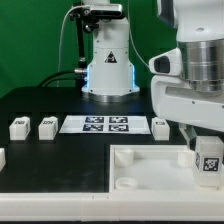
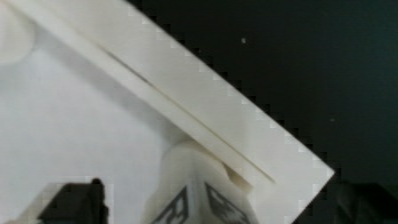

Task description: Assemble one leg

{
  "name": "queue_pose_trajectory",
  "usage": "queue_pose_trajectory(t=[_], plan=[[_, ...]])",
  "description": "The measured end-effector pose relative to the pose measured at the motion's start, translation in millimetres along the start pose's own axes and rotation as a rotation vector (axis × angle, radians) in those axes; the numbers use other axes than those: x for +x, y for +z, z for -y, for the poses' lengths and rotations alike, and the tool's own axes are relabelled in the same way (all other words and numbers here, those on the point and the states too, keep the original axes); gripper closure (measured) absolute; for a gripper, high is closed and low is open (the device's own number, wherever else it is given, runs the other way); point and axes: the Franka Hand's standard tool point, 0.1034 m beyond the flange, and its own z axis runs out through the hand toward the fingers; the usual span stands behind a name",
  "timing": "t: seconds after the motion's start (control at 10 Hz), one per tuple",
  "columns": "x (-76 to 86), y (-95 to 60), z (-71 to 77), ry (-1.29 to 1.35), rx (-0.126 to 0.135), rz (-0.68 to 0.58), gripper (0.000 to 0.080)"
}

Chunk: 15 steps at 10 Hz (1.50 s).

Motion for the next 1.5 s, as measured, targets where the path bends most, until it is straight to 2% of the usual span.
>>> queue_pose_trajectory(t=[0.1,0.2,0.3,0.5,0.7,0.9,1.0,1.1,1.3,1.5], plan=[[0.0,0.1,-0.1,-0.104,-0.001,-0.001,0.015],[1.6,-1.6,-1.5,-0.284,-0.035,-0.019,0.015],[5.1,-4.8,-2.0,-0.439,-0.058,-0.039,0.015],[8.9,-5.9,-3.4,-0.7,-0.074,-0.043,0.015],[10.2,-5.8,-3.9,-0.783,-0.074,-0.042,0.015],[9.9,-5.6,-3.8,-0.734,-0.071,-0.042,0.0412],[9.3,-5.4,-3.7,-0.639,-0.065,-0.042,0.0412],[9.3,-5.2,-3.8,-0.521,-0.062,-0.045,0.0504],[9.2,-5.1,-3.7,-0.318,-0.053,-0.047,0.0504],[10.8,-4.6,-3.0,0.115,-0.004,-0.038,0.0504]])
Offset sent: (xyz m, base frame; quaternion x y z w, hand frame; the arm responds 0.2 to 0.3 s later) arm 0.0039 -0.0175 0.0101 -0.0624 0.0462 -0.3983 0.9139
